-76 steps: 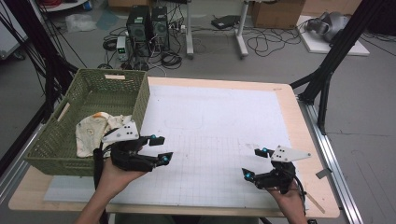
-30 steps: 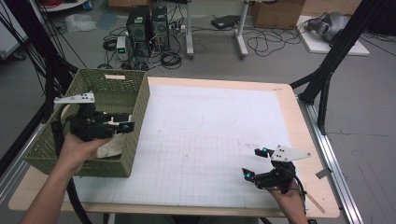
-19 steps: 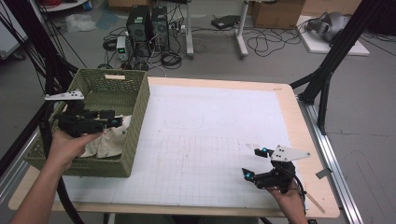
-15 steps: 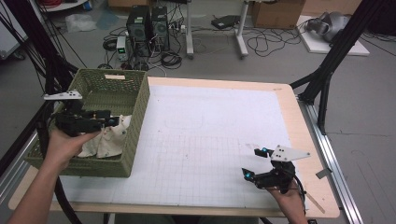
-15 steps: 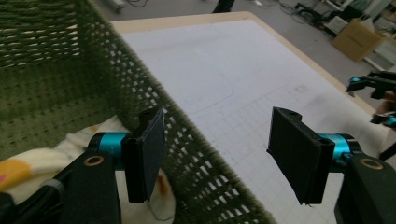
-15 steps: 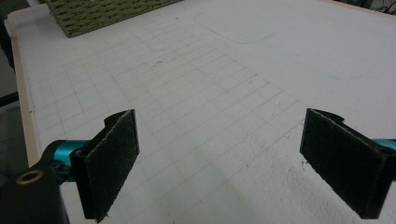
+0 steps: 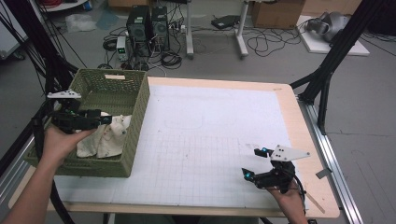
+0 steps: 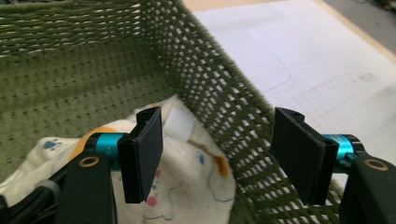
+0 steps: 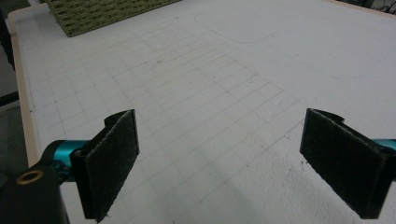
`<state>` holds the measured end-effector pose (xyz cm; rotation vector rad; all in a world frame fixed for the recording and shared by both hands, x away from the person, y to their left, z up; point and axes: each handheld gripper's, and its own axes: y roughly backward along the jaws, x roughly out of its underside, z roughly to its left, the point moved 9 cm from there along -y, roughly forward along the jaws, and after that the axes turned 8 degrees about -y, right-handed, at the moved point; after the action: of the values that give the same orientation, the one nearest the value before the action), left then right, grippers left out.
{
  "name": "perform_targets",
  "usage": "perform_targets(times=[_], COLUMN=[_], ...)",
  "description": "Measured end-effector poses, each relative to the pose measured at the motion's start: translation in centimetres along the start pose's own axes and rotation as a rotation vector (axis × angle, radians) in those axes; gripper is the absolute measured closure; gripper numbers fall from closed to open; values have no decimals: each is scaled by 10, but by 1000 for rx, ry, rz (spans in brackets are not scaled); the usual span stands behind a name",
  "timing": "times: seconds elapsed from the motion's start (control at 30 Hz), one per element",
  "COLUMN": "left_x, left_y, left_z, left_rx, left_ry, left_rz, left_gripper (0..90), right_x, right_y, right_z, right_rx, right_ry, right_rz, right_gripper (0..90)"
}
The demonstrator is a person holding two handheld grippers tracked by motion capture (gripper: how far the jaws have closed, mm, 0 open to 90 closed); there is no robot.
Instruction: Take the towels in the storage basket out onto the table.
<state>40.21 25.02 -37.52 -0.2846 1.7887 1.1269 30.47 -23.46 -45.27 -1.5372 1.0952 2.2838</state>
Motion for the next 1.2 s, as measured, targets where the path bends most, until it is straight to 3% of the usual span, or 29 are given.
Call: perform_targets(times=[0.3,0.47,0.67,1.03,1.2], left_x=[5,7,11,24,32], left_y=[-4,-10,-20,-32,-37], left_z=[23,31,39,47,49], left_rx=[-115,-143,-210,-249,-238], left_ry=[-8,-3,-27,-13,5], left_rz=[32,55,104,203,264], left_gripper=[335,323,309,302,372], right_x=[0,1,0,1,0], right_y=[0,-1,-1,-1,-2], right_z=[0,0,1,1,1], right_rx=[1,-3,-4,-6,-7], right_ry=[2,-1,8,8,12], right_rz=[1,6,5,7,6], right_gripper=[109,109,109,109,109])
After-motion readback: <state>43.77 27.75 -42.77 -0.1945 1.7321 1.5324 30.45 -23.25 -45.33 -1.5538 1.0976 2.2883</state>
